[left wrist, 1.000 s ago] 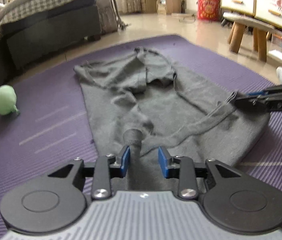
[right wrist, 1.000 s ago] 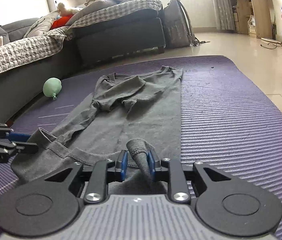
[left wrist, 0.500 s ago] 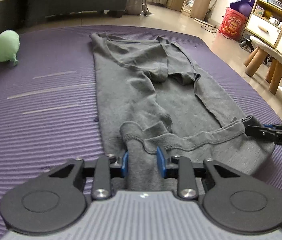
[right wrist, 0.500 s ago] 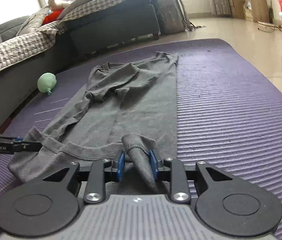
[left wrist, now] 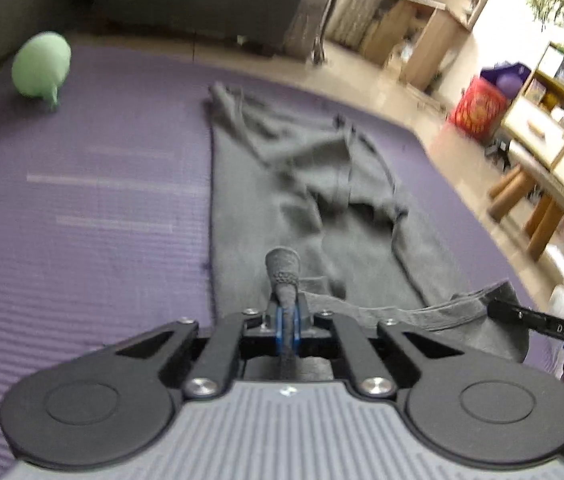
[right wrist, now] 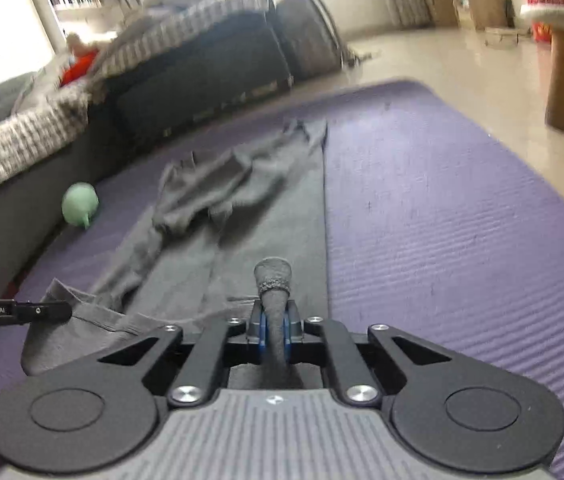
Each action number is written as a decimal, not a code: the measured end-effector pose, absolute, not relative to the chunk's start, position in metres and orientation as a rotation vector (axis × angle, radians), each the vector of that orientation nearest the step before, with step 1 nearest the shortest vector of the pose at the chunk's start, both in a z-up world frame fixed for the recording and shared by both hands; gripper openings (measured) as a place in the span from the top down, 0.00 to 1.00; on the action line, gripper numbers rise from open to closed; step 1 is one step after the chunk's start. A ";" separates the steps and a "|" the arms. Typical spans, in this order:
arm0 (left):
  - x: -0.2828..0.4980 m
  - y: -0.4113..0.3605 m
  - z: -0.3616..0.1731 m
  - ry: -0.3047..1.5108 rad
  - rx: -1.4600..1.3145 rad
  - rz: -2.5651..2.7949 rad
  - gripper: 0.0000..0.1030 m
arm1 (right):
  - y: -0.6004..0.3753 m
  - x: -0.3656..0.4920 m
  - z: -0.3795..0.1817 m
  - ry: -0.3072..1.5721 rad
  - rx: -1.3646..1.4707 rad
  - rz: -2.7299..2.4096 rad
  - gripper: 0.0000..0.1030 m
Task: Fold clothes
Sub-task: 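Grasp the folded hem with both grippers and roll it toward the collar, then open both grippers and release the rolled hem on the shirt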
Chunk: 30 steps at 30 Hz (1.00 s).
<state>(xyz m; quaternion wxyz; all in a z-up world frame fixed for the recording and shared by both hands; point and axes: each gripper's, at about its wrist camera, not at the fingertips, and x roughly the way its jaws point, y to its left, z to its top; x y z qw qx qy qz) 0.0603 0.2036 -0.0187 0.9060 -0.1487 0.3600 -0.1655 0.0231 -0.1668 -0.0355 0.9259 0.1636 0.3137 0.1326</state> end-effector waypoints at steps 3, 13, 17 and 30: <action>0.073 0.211 -0.016 0.708 -0.371 -0.337 0.96 | -0.168 0.033 -0.029 0.626 0.335 0.276 0.94; 0.130 0.222 -0.034 0.691 -0.477 -0.296 0.96 | -0.170 0.112 -0.021 0.613 0.302 0.278 0.94; 0.150 0.223 -0.038 0.692 -0.469 -0.295 0.96 | -0.170 0.132 -0.025 0.622 0.283 0.273 0.94; 0.184 0.210 -0.050 0.715 -0.326 -0.219 0.54 | -0.160 0.166 -0.058 0.706 0.172 0.212 0.74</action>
